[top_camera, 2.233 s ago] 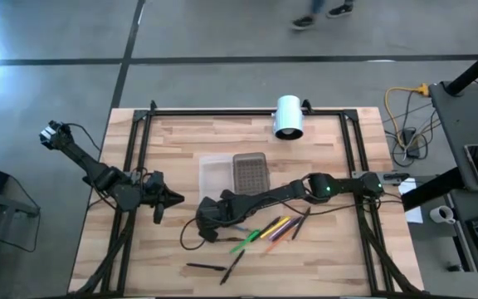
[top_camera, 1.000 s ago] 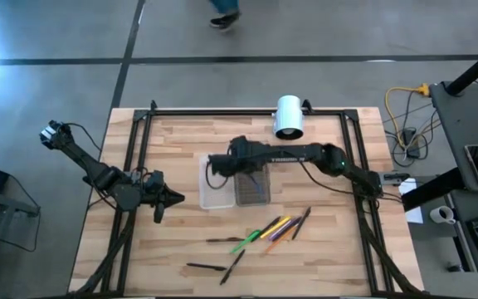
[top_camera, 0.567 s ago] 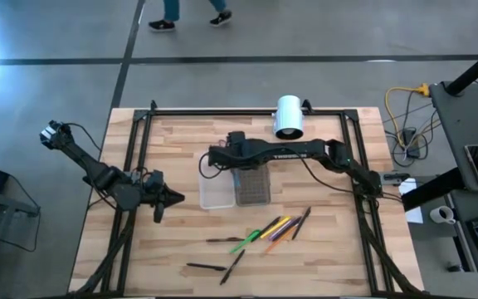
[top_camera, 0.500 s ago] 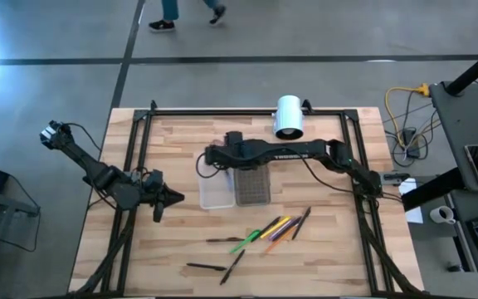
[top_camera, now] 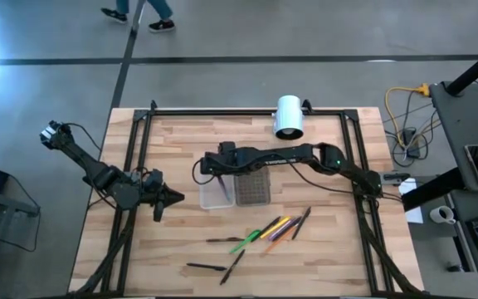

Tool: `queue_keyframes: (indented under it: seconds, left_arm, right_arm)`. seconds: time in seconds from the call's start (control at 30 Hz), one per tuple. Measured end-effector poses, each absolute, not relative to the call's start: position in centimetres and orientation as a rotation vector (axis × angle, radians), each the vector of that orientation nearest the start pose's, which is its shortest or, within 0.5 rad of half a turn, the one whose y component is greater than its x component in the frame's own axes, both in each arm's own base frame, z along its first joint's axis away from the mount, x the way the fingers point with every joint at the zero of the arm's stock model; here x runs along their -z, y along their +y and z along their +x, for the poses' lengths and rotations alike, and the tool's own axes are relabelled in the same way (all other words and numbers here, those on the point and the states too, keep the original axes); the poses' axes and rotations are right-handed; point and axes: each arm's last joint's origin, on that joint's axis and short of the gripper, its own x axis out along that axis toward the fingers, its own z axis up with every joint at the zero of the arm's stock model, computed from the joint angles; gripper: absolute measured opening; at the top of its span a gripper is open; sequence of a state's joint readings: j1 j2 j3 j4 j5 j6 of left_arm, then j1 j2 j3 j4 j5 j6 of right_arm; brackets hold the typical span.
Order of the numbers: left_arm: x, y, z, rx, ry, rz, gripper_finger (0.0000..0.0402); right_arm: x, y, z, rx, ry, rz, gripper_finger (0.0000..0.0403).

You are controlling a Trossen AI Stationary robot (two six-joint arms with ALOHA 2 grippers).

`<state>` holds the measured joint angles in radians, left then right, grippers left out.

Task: Pick & place school supplies into a supply box
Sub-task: Put the purple scissors into the black supply box

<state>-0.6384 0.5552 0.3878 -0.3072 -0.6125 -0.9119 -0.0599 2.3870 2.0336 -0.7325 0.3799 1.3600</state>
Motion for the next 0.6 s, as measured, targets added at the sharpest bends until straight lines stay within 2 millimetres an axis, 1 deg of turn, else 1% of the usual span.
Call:
queue_keyframes:
  seconds: [0.17,0.33,0.47,0.6]
  left_arm:
    - [-21.9,-6.3,11.3,-0.150,0.361,-0.629,0.0023]
    - [-21.9,-6.3,11.3,-0.150,0.360,-0.630,0.0023]
    - [-21.9,-6.3,11.3,-0.150,0.360,-0.630,0.0023]
    - [-21.9,-6.3,11.3,-0.151,0.360,-0.630,0.0023]
  right_arm:
    - [-17.2,-4.7,50.6,1.037,0.602,1.017,0.0013]
    - [-15.9,-5.7,50.6,0.985,0.633,1.040,0.0013]
    - [-15.4,-5.4,50.6,0.974,0.628,1.059,0.0013]
    - [-14.4,-5.2,50.2,0.945,0.696,1.065,0.0023]
